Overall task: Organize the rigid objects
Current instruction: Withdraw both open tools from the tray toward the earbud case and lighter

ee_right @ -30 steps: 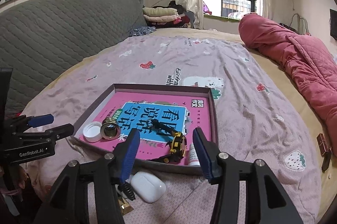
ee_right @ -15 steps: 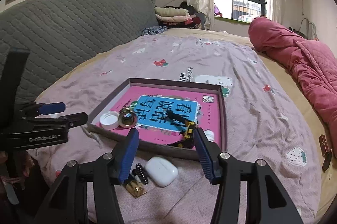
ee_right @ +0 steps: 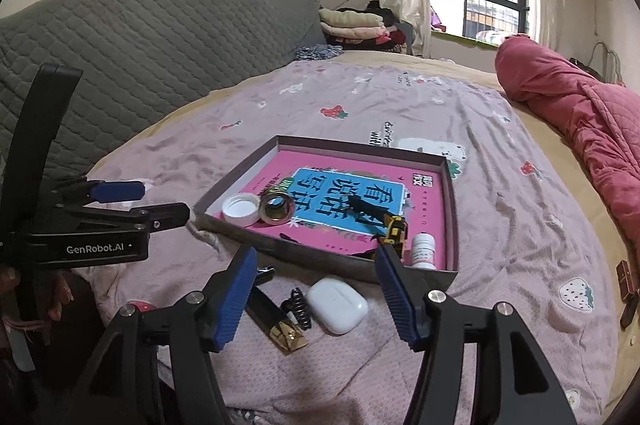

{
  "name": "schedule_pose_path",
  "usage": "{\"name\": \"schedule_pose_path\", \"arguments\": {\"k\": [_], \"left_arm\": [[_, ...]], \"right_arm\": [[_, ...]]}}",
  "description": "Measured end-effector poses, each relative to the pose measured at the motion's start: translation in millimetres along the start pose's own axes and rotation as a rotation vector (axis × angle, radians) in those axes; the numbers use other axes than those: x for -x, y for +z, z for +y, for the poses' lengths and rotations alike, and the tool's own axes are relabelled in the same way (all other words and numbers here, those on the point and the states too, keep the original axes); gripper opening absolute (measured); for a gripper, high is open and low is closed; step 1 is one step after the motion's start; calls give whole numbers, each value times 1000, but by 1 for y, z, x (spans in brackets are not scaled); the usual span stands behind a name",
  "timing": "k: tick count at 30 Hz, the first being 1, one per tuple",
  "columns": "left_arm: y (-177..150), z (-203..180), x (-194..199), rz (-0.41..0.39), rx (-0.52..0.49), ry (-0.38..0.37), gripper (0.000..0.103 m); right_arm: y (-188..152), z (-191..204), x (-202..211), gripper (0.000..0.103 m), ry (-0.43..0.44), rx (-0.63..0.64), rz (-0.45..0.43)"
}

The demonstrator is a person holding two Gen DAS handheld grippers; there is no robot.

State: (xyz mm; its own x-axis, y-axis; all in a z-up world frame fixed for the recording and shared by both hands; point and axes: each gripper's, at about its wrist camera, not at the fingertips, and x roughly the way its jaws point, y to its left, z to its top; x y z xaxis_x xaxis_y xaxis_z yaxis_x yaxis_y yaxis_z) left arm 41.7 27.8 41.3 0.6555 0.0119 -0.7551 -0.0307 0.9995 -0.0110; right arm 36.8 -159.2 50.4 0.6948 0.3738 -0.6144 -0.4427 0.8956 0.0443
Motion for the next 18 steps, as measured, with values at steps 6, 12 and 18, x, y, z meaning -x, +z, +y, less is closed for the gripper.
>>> {"name": "schedule_pose_path", "arguments": {"k": [6,12,18], "left_arm": [[-3,0,5,12,1,-19,74],[-6,-4,7,19,-14,-29,74],[-13,-8,5,41,-31,-51,74]], "right_arm": [[-3,2,2,61,16,-1,12],[-5,5,3,61,26,4,23],[-9,11,1,61,66,16,53]]}}
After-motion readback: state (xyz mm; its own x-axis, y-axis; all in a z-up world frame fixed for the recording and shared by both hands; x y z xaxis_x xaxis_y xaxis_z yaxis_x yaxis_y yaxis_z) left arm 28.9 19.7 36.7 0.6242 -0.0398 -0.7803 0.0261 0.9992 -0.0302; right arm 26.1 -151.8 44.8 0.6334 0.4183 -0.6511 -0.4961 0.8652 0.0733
